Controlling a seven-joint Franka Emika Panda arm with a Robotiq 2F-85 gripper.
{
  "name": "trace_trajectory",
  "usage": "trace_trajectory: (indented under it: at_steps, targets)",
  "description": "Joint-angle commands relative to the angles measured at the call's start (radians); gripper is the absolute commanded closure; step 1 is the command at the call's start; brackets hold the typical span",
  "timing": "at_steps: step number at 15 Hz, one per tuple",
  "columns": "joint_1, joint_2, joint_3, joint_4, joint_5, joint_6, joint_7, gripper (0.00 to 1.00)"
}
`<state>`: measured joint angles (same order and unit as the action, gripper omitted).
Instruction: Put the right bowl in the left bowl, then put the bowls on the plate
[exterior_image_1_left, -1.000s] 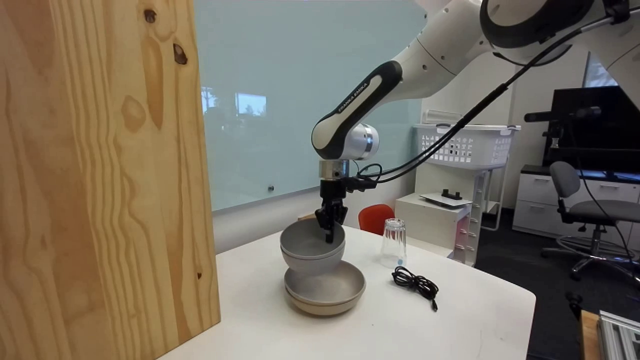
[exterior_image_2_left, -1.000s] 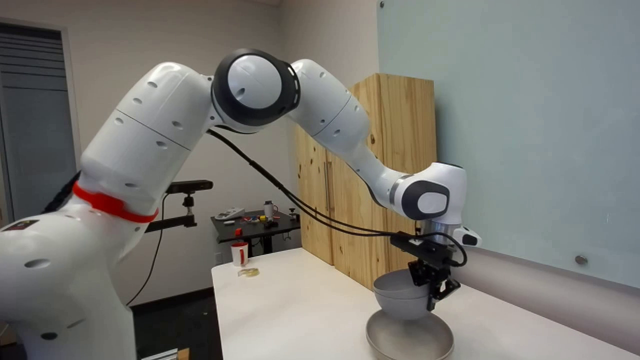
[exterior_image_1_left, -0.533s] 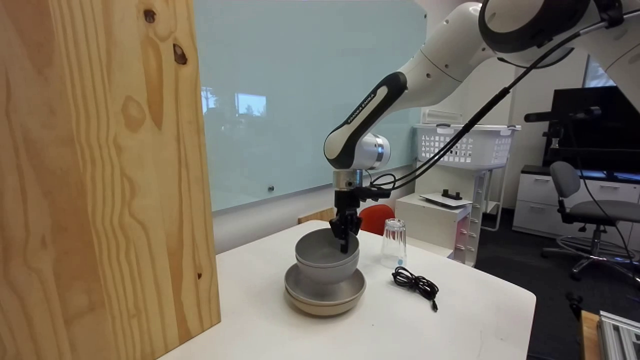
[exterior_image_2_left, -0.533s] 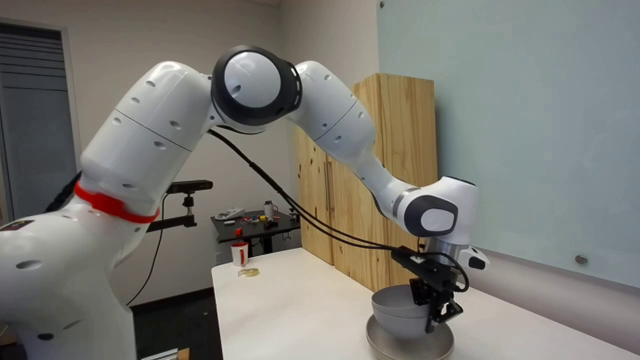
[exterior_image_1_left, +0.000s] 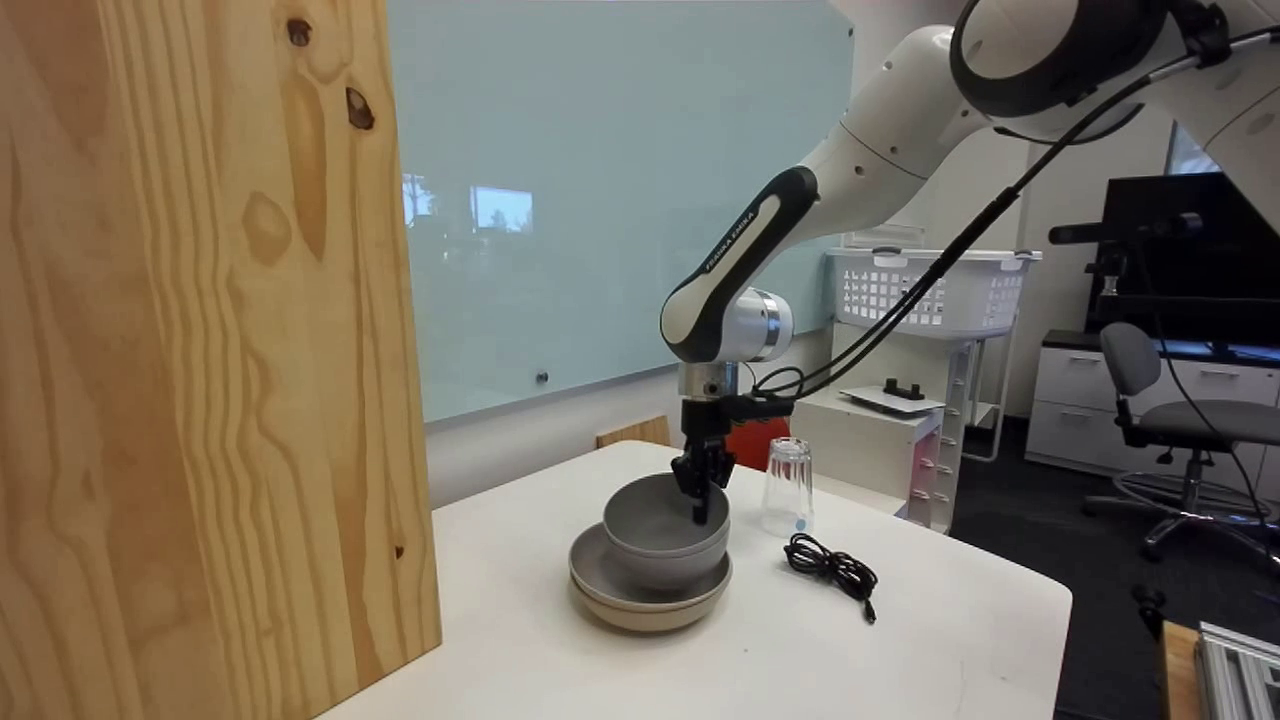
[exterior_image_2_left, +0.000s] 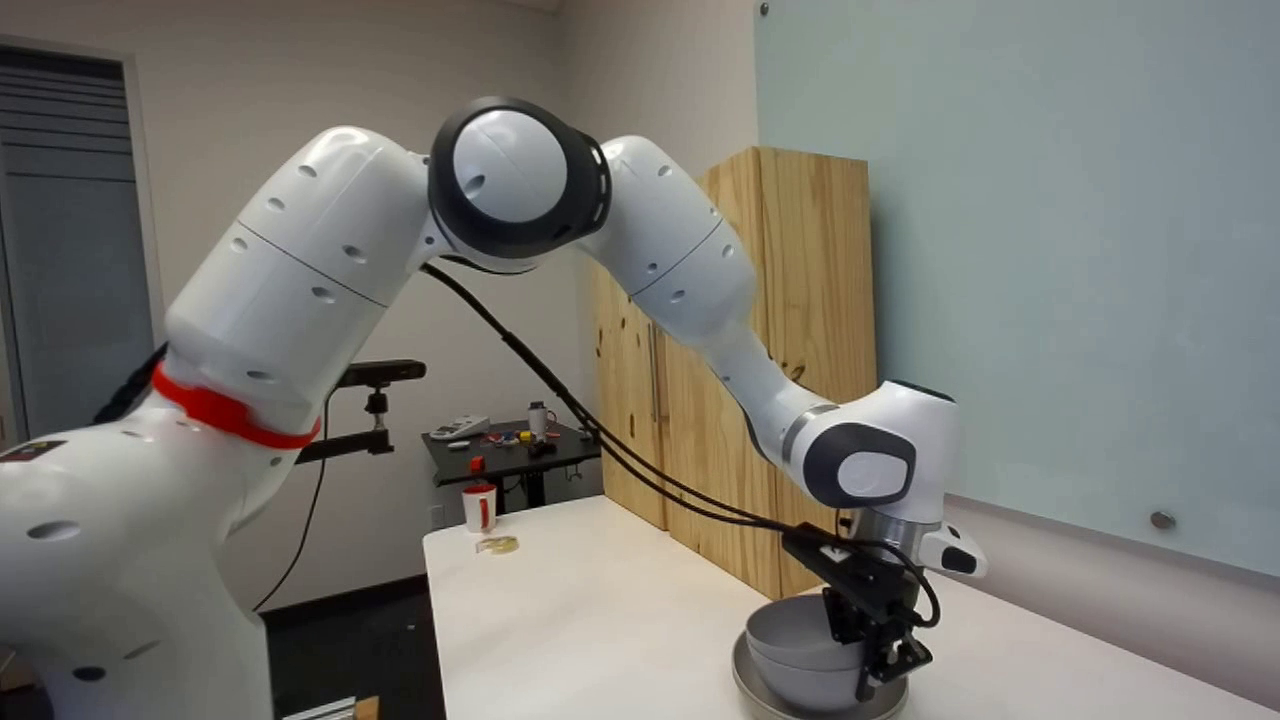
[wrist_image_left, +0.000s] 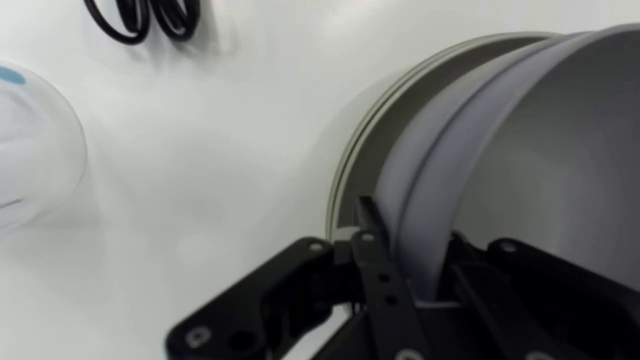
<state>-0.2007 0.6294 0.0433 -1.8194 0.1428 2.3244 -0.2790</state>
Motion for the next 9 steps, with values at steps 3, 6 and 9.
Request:
trace_trajectory:
  at_steps: [3, 6, 9]
  targets:
    - [-0.014, 0.032, 0.017, -0.037, 0.02, 0.084, -0.038, 0.96]
    - [-0.009, 0.037, 0.013, -0.038, 0.01, 0.086, -0.032, 0.59]
    - [-0.008, 0.039, 0.014, -0.039, 0.008, 0.081, -0.032, 0.4]
